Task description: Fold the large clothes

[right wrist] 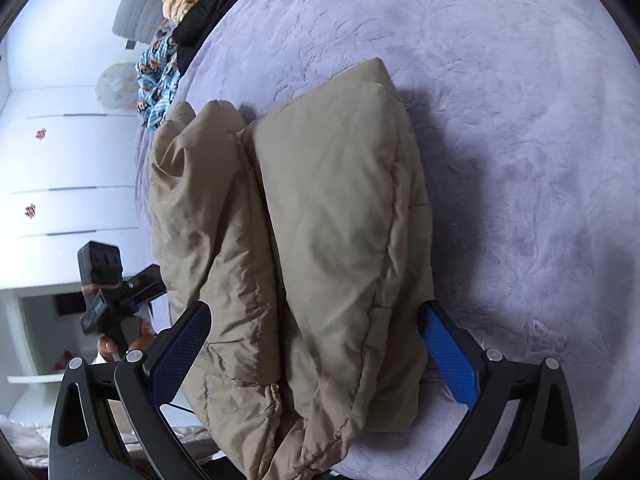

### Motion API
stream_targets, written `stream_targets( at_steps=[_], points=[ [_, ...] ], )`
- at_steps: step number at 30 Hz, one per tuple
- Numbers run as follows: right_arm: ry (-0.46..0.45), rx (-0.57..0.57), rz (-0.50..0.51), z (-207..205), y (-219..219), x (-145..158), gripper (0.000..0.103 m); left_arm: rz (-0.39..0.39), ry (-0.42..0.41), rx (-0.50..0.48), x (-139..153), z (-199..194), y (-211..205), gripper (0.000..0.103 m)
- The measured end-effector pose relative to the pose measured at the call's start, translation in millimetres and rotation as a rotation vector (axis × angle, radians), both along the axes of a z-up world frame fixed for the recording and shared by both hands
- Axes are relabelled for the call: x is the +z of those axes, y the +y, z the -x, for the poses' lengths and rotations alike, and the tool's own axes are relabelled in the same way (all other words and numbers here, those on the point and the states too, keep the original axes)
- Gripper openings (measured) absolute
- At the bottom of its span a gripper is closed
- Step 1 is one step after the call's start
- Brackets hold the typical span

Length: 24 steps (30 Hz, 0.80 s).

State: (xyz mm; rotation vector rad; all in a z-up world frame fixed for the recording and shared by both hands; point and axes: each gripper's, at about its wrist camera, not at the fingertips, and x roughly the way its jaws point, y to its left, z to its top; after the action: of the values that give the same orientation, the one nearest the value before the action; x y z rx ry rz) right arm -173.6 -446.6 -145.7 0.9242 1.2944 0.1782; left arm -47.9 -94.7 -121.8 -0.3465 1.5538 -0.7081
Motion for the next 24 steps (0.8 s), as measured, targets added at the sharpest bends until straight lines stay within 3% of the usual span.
stream_targets(
  at_steps=[4, 9, 13, 15, 18, 22, 23, 24],
  points=[
    [0.022, 0.027, 0.019, -19, 6, -12, 0.103, 0.073, 0.049, 0.005, -18, -9, -6, 0.103],
    [-0.061, 0.048, -0.134, -35, 13, -11, 0.103, 0.093, 0.050, -0.004, -32, -14, -14, 0.103],
    [0.009, 0.109, -0.027, -47, 18, -26, 0.103, 0.106, 0.077, -0.003, -47, -14, -18, 0.103],
    [0.035, 0.101, -0.038, -53, 17, -40, 0.103, 0.104, 0.086, 0.003, -52, -13, -22, 0.103],
    [0.052, 0.060, -0.088, -59, 15, -52, 0.103, 0.071, 0.073, 0.005, -49, -7, -33, 0.103],
    [0.055, 0.028, -0.118, -65, 20, -54, 0.102, -0.020, -0.014, -0.006, -29, 2, -56, 0.101],
    [0.062, 0.019, -0.126, -65, 21, -54, 0.100, -0.043, -0.048, -0.013, -22, 5, -60, 0.095],
    [0.065, 0.012, -0.139, -64, 22, -54, 0.089, -0.061, -0.078, -0.018, -16, 8, -64, 0.092]
  ],
)
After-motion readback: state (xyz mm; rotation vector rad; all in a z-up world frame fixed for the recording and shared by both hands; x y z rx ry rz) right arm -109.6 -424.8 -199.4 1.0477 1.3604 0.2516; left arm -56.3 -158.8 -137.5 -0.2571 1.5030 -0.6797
